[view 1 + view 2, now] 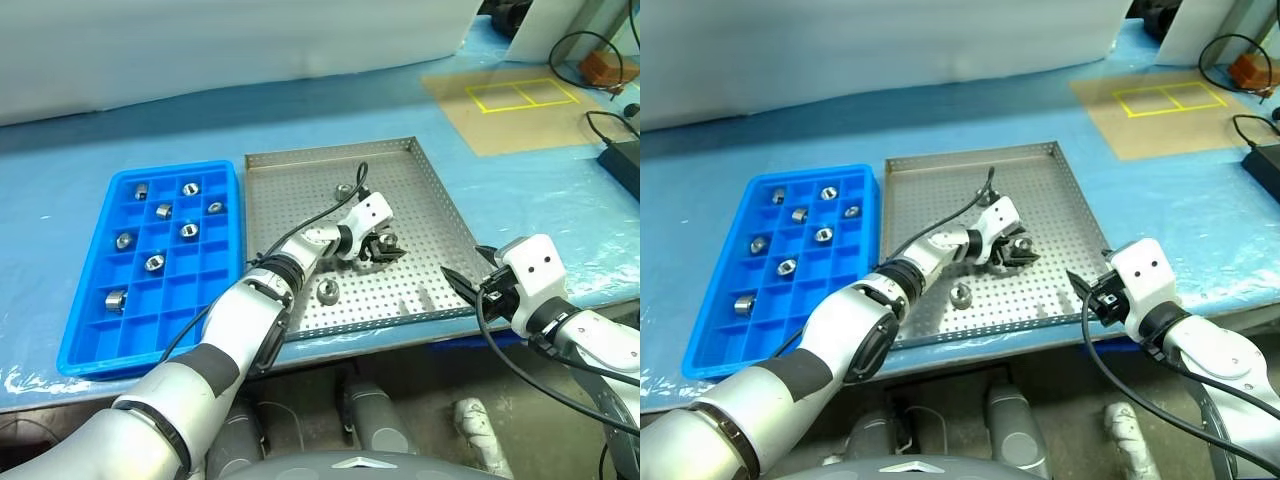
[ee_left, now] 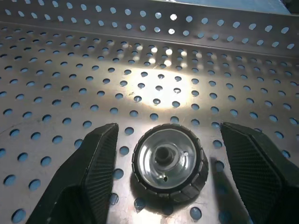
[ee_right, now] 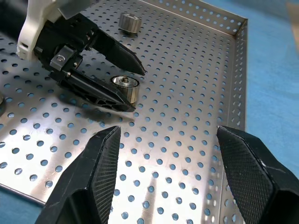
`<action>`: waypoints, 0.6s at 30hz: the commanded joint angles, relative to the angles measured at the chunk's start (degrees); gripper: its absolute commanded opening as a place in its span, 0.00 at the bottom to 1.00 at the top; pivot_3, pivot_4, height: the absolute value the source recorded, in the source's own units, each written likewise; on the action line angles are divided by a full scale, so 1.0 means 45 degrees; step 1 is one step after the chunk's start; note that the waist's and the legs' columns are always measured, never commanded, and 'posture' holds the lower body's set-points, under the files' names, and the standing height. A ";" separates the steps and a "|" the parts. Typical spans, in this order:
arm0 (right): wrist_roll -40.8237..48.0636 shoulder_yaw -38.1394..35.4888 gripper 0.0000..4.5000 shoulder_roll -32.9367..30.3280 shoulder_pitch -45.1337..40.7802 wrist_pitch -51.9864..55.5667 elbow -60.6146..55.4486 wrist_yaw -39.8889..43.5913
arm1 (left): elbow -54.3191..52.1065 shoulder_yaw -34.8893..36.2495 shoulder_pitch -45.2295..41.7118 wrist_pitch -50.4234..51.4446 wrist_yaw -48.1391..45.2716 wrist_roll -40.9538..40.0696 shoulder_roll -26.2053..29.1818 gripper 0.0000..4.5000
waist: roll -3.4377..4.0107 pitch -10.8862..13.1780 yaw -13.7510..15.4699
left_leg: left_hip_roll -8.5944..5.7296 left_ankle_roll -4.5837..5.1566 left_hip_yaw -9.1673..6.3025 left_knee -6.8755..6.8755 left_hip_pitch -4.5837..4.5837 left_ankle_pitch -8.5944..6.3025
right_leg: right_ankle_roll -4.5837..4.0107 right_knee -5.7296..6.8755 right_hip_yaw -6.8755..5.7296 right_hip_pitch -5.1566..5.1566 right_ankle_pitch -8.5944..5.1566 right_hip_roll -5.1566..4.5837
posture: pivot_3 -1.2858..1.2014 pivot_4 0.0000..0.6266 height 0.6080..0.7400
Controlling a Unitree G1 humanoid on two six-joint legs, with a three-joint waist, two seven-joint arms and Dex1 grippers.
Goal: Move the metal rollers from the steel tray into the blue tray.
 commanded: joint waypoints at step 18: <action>0.0031 -0.0135 0.74 -0.0193 -0.0316 -0.0027 -0.0212 -0.0280 | -0.0071 -0.0066 0.0402 -0.0029 0.1056 0.0471 -0.1018 0.42 | 0.0026 -0.0016 -0.1045 | -0.0212 0.0239 -0.0077 0.0039 -0.0033 -0.0141 | 0.0101 -0.0194 -0.0053 0.0135 -0.0012 -0.0268 | 0.21 0.24 1.00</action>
